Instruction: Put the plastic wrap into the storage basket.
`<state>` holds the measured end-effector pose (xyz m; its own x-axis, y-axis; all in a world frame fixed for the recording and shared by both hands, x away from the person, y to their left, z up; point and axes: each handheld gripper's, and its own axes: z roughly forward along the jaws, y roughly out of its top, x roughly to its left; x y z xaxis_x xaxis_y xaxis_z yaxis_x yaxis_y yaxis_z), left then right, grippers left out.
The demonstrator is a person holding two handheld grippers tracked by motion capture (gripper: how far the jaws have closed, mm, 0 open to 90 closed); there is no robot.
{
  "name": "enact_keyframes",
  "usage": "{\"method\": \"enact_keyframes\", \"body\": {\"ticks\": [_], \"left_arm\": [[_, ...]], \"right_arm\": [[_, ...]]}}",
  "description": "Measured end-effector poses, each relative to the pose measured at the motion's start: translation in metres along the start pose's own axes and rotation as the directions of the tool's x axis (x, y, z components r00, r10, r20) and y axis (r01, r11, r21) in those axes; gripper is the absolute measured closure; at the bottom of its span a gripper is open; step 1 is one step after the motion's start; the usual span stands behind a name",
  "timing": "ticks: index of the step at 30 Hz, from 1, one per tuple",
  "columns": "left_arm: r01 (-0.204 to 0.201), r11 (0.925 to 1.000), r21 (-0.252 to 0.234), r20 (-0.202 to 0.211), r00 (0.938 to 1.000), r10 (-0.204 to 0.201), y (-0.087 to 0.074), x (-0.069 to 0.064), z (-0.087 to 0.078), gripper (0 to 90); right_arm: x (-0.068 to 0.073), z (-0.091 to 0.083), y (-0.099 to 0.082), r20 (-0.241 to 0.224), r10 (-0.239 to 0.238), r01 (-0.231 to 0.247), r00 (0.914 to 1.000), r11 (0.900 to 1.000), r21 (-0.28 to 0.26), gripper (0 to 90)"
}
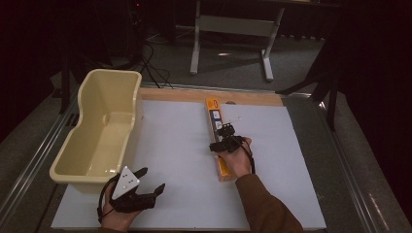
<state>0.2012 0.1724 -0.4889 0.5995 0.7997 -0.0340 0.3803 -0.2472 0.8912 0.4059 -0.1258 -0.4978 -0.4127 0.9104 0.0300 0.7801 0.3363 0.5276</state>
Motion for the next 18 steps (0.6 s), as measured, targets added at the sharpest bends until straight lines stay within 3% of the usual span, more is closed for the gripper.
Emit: {"method": "enact_keyframes", "body": {"ticks": [5,12,15,18], "left_arm": [[0.0,1.0,-0.001,-0.002,1.0,0.0,0.0,0.0,0.0,21.7],[0.002,1.0,0.0,-0.006,1.0,-0.002,-0.001,0.0,0.001,21.7],[0.003,1.0,0.006,-0.004,1.0,-0.003,-0.001,0.0,0.002,21.7],[-0.002,0.9999,0.01,0.0,1.0,0.002,0.0,-0.002,0.004,21.7]], "right_arm": [[-0.009,-0.016,-0.02,0.007,-0.018,0.018,0.9998,0.9996,0.023,36.3],[-0.026,-0.051,-0.073,-0.014,-0.069,0.07,0.9975,0.9972,0.029,37.4],[-0.032,-0.064,-0.09,-0.026,-0.105,0.106,0.9942,0.9921,0.067,36.6],[-0.035,-0.071,-0.094,-0.052,-0.132,0.137,0.9898,0.9837,0.116,33.5]]}}
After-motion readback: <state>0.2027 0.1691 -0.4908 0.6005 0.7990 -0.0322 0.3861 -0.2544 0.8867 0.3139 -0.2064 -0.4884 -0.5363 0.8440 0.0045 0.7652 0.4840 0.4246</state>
